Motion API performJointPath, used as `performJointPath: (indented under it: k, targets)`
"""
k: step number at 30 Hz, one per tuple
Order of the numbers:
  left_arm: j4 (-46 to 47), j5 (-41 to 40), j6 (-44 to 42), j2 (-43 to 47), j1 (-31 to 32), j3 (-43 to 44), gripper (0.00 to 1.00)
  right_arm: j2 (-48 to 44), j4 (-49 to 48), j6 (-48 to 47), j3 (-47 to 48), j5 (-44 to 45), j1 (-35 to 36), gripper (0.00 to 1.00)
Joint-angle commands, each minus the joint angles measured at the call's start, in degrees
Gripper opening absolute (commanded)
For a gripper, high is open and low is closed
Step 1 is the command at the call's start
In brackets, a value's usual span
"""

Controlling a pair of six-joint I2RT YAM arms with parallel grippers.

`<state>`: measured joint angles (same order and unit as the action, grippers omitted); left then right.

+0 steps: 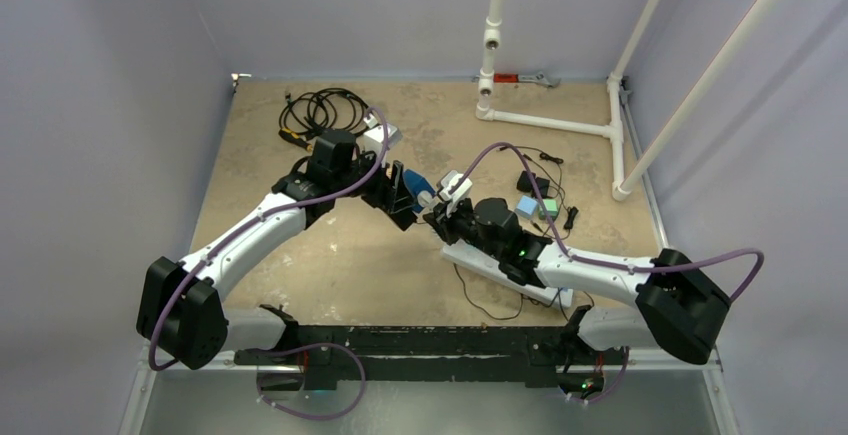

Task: Pull the plug off the socket
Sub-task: Remove the plug from the socket.

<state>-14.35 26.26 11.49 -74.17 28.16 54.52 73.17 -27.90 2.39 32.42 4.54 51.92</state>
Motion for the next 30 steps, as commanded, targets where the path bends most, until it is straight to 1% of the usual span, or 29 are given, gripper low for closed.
performJointPath:
  k: [1, 3, 13, 17, 19, 25, 30]
  targets:
    - [-1.5, -7.9, -3.2, -0.1, -1.3, 0.7, 0.0, -3.1, -9.9, 1.8, 1.7, -1.5, -0.6, 0.0]
    - [-1.8, -9.8, -2.8, -0.1, -1.3, 0.8, 0.0, -2.6, -8.9, 0.1, 2.2, 0.5, -0.5, 0.0]
    - [-2.8, -16.1, -1.8, 0.2, -1.4, 1.0, 0.0, -2.5, -8.0, -1.2, 2.6, 0.3, 0.4, 0.0]
    - [-2.7, -15.8, -1.2, 0.2, -2.2, 1.0, 0.0, -1.8, -7.9, -2.1, 3.0, 3.5, 2.5, 0.0]
    - [-2.5, -15.2, -0.7, 0.3, -2.8, 1.0, 0.0, -1.0, -7.5, -4.4, 3.4, 5.7, 4.4, 0.0]
    - [-2.0, -13.6, 0.2, 0.3, -4.2, 0.9, 0.0, 2.7, -6.4, -8.2, 5.7, 15.5, 10.1, 0.0]
    - [-1.9, -13.2, 0.3, 0.3, -4.6, 0.7, 0.0, 3.4, -6.8, -7.9, 6.2, 16.0, 10.7, 0.0]
